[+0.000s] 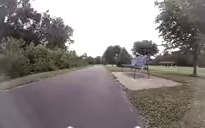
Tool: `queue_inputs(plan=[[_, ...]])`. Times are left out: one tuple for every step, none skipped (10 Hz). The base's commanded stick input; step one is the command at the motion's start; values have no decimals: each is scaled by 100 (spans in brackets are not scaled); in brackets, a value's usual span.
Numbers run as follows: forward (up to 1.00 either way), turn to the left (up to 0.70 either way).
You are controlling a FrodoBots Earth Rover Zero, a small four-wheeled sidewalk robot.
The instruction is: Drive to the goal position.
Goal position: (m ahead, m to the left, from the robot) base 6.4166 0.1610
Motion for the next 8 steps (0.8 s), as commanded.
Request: queue_inputs(plan=[[70, 0], [70, 0], [70, 0], [70, 0], [70, 0], [70, 0], [70, 0], [70, 1]])
